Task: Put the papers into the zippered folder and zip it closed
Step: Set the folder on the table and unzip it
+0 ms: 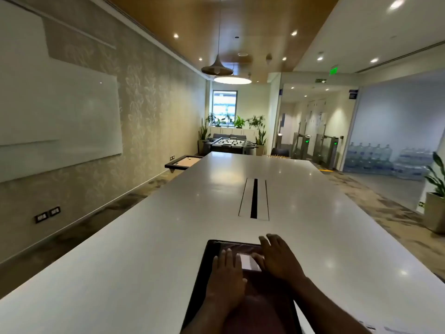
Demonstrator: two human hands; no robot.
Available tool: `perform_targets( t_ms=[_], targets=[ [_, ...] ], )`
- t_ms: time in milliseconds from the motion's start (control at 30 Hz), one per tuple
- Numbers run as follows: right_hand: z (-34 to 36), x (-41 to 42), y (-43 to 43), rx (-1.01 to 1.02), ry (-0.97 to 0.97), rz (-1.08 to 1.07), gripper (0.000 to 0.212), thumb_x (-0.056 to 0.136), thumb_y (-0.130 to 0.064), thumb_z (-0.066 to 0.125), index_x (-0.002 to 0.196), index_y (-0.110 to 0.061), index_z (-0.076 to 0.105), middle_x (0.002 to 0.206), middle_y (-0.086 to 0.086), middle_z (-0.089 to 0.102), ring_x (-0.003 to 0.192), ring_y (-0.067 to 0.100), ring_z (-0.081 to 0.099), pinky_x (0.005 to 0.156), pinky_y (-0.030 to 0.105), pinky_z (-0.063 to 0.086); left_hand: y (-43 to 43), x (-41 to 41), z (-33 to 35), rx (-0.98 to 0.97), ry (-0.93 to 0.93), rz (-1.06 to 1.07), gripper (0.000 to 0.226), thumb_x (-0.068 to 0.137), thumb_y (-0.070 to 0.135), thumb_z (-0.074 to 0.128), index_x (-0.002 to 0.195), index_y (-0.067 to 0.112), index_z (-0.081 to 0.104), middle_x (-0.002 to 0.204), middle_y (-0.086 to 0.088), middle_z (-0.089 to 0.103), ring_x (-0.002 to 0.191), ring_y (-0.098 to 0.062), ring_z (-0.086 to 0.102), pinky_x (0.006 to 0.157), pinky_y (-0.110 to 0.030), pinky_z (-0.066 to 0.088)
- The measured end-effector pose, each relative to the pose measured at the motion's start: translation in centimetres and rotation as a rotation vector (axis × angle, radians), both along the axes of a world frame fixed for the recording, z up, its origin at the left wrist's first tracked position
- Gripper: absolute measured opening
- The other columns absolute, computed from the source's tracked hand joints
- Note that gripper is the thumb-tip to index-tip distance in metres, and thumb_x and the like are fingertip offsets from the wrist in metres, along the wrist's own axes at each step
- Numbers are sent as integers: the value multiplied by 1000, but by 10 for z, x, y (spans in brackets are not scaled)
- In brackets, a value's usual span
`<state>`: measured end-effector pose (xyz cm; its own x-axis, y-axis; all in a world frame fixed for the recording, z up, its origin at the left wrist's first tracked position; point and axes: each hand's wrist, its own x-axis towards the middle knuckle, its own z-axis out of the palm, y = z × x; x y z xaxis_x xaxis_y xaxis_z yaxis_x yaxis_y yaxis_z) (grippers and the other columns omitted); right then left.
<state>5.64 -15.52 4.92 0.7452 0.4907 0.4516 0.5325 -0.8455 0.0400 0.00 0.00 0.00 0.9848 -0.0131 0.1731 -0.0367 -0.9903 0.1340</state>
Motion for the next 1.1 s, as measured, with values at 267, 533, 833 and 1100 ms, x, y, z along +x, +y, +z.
perform_targets(
  t_ms=[267,533,833,1100],
  targets=[
    [-57,29,12,-20,209,2,66,92,-53,42,142,-10,40,146,11,44,138,24,36,115,33,24,12,9,-29,-55,53,79,75,95,58,27,152,10,17,159,-24,8,147,-35,1,118,-47,0],
    [-79,48,25,-5,326,-53,68,93,-58,35,143,-13,39,151,15,36,141,27,30,115,36,24,13,8,-43,-47,-13,81,75,94,59,24,152,11,17,159,-23,9,148,-33,2,119,-46,-2],
    [-67,69,32,-25,259,-55,45,93,-51,43,122,-21,60,117,8,60,107,25,56,88,35,46,11,9,-48,-61,-36,83,77,93,59,24,152,10,16,159,-24,8,148,-34,1,119,-47,-4],
    [-48,109,107,23,383,-22,48,91,-54,46,105,-15,68,106,13,63,100,30,59,81,38,51,10,9,-49,-84,-29,68,76,94,60,22,152,11,14,159,-23,4,147,-34,-3,118,-47,-8]
  ],
)
